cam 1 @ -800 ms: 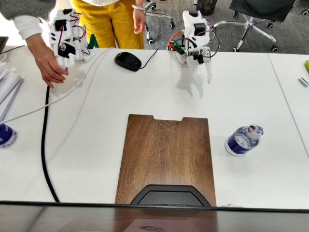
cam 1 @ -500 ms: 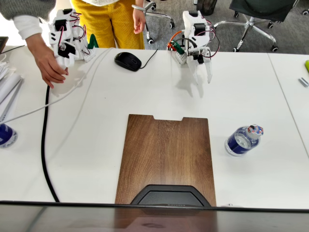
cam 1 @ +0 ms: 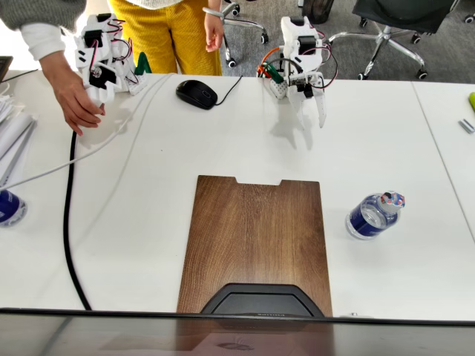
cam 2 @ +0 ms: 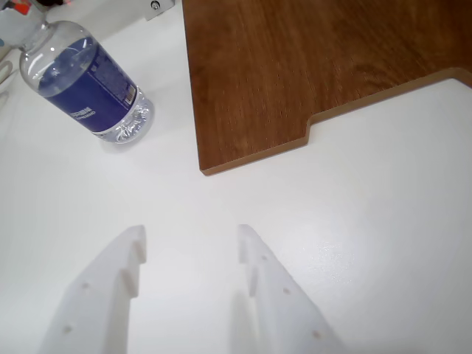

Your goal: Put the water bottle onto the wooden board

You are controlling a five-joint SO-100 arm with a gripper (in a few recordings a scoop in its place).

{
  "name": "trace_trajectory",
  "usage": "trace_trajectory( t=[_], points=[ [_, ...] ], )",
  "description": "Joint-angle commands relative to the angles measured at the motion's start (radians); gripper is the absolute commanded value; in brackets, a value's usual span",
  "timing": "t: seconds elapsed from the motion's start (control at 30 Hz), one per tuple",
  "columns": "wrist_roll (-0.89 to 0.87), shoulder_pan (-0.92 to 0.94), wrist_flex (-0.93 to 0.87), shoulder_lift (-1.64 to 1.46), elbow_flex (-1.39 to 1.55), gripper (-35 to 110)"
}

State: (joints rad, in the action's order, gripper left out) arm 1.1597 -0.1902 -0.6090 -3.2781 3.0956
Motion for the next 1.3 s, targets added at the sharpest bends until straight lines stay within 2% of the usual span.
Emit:
trace_trajectory(
  t=[0.0, 1.1, 1.27],
  points=[
    [0.02, -0.015, -0.009, -0.02, 0.009, 17],
    [0.023, -0.014, -0.011, -0.02, 0.009, 17],
    [0.029, -0.014, 0.041, -0.02, 0.009, 17]
  ],
)
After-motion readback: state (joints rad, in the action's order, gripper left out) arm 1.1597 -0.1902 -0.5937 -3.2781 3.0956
